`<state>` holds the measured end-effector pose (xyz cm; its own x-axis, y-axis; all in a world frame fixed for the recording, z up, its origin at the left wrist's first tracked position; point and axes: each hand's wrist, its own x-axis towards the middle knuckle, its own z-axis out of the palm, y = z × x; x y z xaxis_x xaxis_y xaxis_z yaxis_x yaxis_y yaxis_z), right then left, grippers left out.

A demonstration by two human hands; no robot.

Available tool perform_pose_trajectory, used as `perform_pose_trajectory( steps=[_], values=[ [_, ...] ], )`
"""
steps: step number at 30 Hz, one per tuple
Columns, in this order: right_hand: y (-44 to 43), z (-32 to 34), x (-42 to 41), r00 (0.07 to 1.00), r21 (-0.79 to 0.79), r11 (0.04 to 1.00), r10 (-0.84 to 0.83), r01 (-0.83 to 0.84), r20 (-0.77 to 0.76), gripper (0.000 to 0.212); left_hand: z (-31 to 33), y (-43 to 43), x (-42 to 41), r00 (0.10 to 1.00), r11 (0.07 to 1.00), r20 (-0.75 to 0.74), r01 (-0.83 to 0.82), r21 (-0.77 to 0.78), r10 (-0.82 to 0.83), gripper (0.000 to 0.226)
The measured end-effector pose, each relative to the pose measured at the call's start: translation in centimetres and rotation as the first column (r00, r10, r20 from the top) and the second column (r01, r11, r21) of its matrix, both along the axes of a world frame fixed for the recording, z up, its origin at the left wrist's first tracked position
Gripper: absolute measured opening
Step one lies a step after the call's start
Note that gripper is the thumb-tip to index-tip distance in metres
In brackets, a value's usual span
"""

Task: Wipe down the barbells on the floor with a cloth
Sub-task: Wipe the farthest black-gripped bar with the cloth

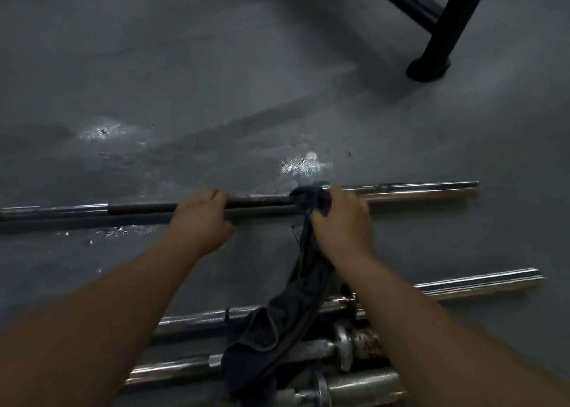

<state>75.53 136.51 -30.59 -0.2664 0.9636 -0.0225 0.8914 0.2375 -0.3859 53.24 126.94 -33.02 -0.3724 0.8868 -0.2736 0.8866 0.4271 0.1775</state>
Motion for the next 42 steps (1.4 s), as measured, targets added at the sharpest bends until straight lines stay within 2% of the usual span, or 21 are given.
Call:
perform_pose_trajectory(
  steps=[2, 3, 5, 7, 11, 13, 16, 17, 19, 21, 22, 25, 26, 29, 31, 32, 34, 36, 38, 40, 42],
  values=[
    [2.9, -0.8, -1.3, 0.995, 0.126, 0.992, 0.009, 0.003, -0.097, 0.053, -2.1, 0.2, -2.1, 0.998, 0.998, -0.062, 0.0, -0.06, -0.004, 0.07],
    [3.8, -1.4, -2.1, 0.996, 0.155, 0.987, 0.046, -0.032, -0.083, 0.06, -3.2, 0.1, -3.0, 0.997, 0.995, -0.083, -0.002, -0.1, -0.006, 0.076],
    [4.0, -3.6, -3.9, 0.986, 0.087, 0.982, 0.162, -0.166, 0.048, 0.064, -5.4, 0.1, -4.1, 0.993, 0.991, -0.114, 0.004, -0.132, -0.019, 0.08],
    [3.0, -6.7, -5.5, 0.955, 0.003, 0.969, 0.243, -0.247, 0.172, 0.058, -6.8, 0.6, -4.5, 0.991, 0.996, -0.129, 0.008, -0.09, -0.019, 0.071],
    [2.1, -8.5, -8.7, 0.998, -0.032, 0.998, -0.047, 0.048, 0.031, 0.045, -6.8, 3.2, -6.4, 0.997, 0.996, -0.073, 0.026, -0.086, -0.033, 0.037],
    [2.2, -8.0, -8.3, 1.0, 0.006, 1.0, 0.02, -0.02, -0.011, 0.045, -6.0, 4.6, -7.6, 0.997, 0.981, -0.028, 0.066, -0.185, -0.073, 0.03],
    [3.4, -7.7, -4.7, 0.96, 0.029, 0.96, 0.279, -0.279, 0.018, 0.044, -5.6, 5.1, -7.8, 0.993, 0.963, -0.018, 0.11, -0.248, -0.118, 0.03],
    [3.7, -7.8, -3.9, 0.957, -0.004, 0.958, 0.286, -0.286, 0.05, 0.045, -5.9, 4.7, -7.6, 0.992, 0.968, -0.028, 0.116, -0.223, -0.126, 0.028],
    [2.3, -8.2, -4.9, 0.992, -0.041, 0.991, 0.125, -0.124, 0.033, 0.046, -6.4, 3.3, -7.0, 0.989, 0.977, -0.03, 0.14, -0.161, -0.146, 0.026],
    [0.0, -8.1, -8.0, 0.998, -0.103, 0.994, -0.049, 0.045, -0.04, 0.044, -6.4, 2.0, -6.8, 0.979, 0.969, -0.013, 0.199, -0.143, -0.203, 0.032],
    [-0.9, -7.9, -9.1, 0.997, -0.131, 0.99, -0.051, 0.043, -0.064, 0.044, -6.5, 1.3, -7.0, 0.968, 0.958, -0.011, 0.245, -0.148, -0.249, 0.042],
    [-0.8, -7.4, -6.4, 0.976, -0.126, 0.969, 0.205, -0.213, -0.069, 0.048, -6.6, -0.7, -7.8, 0.904, 0.897, -0.032, 0.417, -0.15, -0.426, 0.081],
    [-0.2, -7.2, -4.6, 0.97, -0.134, 0.961, 0.235, -0.24, -0.056, 0.051, -6.7, -1.4, -8.0, 0.886, 0.882, -0.038, 0.456, -0.123, -0.463, 0.088],
    [-0.5, -7.5, -3.2, 1.0, -0.141, 0.99, 0.004, -0.002, 0.014, 0.056, -7.4, -2.7, -7.5, 0.886, 0.889, -0.083, 0.457, -0.025, -0.457, 0.092],
    [-1.9, -8.0, -6.6, 0.994, -0.106, 0.989, -0.107, 0.103, -0.03, 0.049, -7.7, -2.8, -7.0, 0.899, 0.904, -0.128, 0.425, 0.037, -0.418, 0.084],
    [-2.4, -8.1, -8.7, 0.995, -0.083, 0.993, -0.083, 0.078, -0.057, 0.045, -8.0, -2.6, -6.9, 0.903, 0.907, -0.141, 0.417, 0.064, -0.405, 0.078],
    [-3.4, -7.9, -12.2, 0.991, -0.06, 0.994, 0.083, -0.089, -0.104, 0.043, -8.0, -1.6, -7.3, 0.906, 0.904, -0.15, 0.413, 0.11, -0.395, 0.059],
    [-4.1, -7.6, -13.7, 0.952, -0.115, 0.95, 0.276, -0.291, -0.131, 0.048, -7.2, 0.4, -8.2, 0.928, 0.926, -0.127, 0.364, 0.1, -0.351, 0.037],
    [-2.6, -7.4, -12.9, 0.929, -0.152, 0.916, 0.364, -0.371, -0.073, 0.054, -6.7, 2.4, -9.3, 0.955, 0.954, -0.023, 0.298, 0.024, -0.297, 0.035],
    [0.3, -7.5, -10.8, 0.971, -0.163, 0.959, 0.239, -0.232, 0.028, 0.054, -6.5, 4.0, -10.2, 0.96, 0.959, 0.031, 0.28, -0.047, -0.279, 0.034],
    [2.6, -7.6, -8.3, 0.994, -0.125, 0.991, 0.066, -0.055, 0.084, 0.051, -6.5, 4.1, -10.4, 0.966, 0.965, 0.018, 0.259, -0.042, -0.258, 0.033]
  ],
)
